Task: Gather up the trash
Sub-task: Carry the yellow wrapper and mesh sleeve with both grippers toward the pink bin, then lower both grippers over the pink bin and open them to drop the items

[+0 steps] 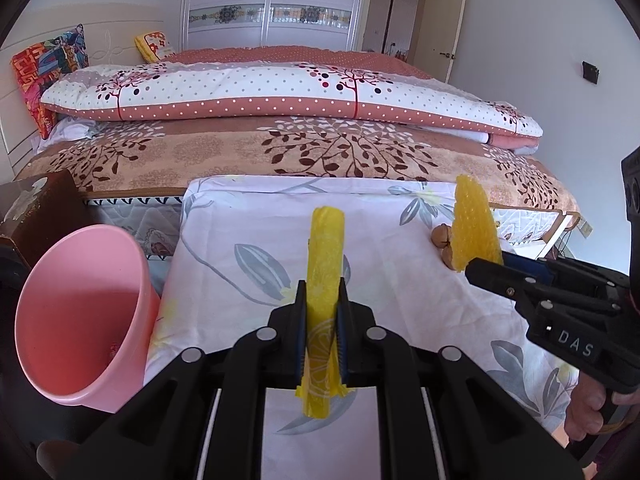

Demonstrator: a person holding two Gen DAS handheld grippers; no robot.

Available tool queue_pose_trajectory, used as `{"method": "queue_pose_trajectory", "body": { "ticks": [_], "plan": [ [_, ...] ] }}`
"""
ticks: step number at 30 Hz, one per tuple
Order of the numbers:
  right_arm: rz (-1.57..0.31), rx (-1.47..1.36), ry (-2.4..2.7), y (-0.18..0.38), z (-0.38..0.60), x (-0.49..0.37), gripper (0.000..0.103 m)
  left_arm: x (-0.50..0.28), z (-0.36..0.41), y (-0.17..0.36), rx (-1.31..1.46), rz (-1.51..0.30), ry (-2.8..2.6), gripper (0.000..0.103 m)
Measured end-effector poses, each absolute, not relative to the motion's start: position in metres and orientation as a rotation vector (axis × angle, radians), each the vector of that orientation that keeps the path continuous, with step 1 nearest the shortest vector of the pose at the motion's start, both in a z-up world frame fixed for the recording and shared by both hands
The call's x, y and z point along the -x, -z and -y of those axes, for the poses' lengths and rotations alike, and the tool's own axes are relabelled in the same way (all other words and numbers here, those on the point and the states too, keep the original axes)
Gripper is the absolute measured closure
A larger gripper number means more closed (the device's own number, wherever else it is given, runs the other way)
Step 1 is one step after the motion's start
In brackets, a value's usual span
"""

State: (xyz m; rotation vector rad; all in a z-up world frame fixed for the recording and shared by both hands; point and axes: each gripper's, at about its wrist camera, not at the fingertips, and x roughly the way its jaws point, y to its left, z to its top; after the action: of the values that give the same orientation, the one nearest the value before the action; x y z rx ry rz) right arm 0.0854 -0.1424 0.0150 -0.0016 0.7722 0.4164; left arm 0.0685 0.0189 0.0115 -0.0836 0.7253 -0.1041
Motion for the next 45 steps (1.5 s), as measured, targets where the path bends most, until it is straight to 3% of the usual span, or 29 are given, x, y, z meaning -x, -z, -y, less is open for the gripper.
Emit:
{"method": "queue_pose_trajectory", "body": {
  "ticks": [24, 45],
  "plan": [
    [-0.728, 0.022, -0.477, -0.023, 0.065, -0.049, 0.080, -0.046, -0.067, -0.024, 0.112, -0.658, 0.027, 0.092],
    [-0.784, 0.032, -0.497, -0.008, 0.032, -0.076, 0.080, -0.066, -0.097, -0.013, 0.139, -0.697, 0.000, 0.092]
  ]
}}
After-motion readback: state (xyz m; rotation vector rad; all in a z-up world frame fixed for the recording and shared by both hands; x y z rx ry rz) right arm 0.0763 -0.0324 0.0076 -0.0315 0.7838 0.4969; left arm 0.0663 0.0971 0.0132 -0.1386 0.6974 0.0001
